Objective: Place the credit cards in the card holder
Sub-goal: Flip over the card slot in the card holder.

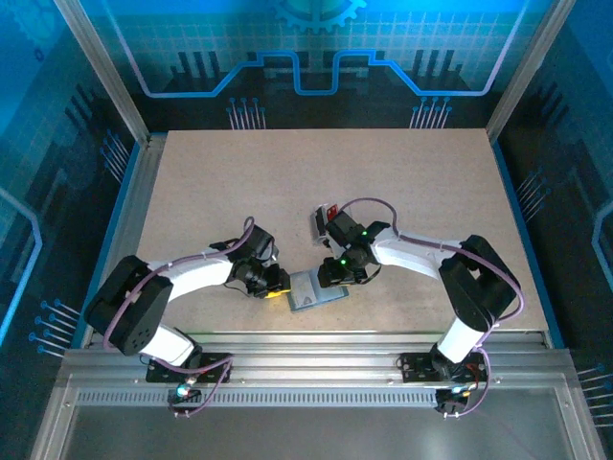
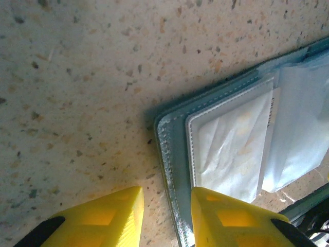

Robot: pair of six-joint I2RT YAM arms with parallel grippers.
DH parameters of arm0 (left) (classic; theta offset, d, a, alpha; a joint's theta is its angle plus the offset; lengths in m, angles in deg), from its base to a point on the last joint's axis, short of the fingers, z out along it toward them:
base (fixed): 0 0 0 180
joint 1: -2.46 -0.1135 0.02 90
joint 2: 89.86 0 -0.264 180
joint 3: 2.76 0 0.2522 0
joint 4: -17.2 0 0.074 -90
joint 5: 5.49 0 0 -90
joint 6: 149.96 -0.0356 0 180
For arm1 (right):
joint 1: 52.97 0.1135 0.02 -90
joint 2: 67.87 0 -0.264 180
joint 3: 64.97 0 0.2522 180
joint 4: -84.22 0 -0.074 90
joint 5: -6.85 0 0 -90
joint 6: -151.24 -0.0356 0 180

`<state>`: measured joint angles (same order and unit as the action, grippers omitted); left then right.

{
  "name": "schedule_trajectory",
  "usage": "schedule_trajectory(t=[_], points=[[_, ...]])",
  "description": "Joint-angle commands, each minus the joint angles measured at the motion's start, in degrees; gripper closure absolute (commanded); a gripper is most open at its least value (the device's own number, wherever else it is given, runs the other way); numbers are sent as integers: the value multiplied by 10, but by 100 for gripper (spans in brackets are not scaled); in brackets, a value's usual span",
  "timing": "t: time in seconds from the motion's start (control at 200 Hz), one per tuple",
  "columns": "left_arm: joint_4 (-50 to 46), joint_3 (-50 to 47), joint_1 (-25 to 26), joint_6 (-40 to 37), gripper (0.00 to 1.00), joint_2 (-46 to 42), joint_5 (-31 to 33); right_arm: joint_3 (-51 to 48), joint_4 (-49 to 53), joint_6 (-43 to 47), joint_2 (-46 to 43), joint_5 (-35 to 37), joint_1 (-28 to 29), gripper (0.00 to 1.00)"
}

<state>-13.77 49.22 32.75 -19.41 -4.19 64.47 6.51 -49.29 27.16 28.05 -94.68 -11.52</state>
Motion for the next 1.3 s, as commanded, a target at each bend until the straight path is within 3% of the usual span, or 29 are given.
schedule_trajectory(t=[0.0,0.21,0.345,0.53,1.296], points=[[19,-5,5,2,69,10,-11,10,8,-7,-3,2,1,54],[35,-10,6,3,69,28,-12,29,24,-9,19,23,19,55],[42,-12,7,6,70,35,-13,29,49,-15,7,85,21,58],[47,-13,9,6,70,47,-11,25,56,-11,-8,91,23,58],[63,-16,18,14,71,57,-16,27,-45,-26,8,-53,37,60]])
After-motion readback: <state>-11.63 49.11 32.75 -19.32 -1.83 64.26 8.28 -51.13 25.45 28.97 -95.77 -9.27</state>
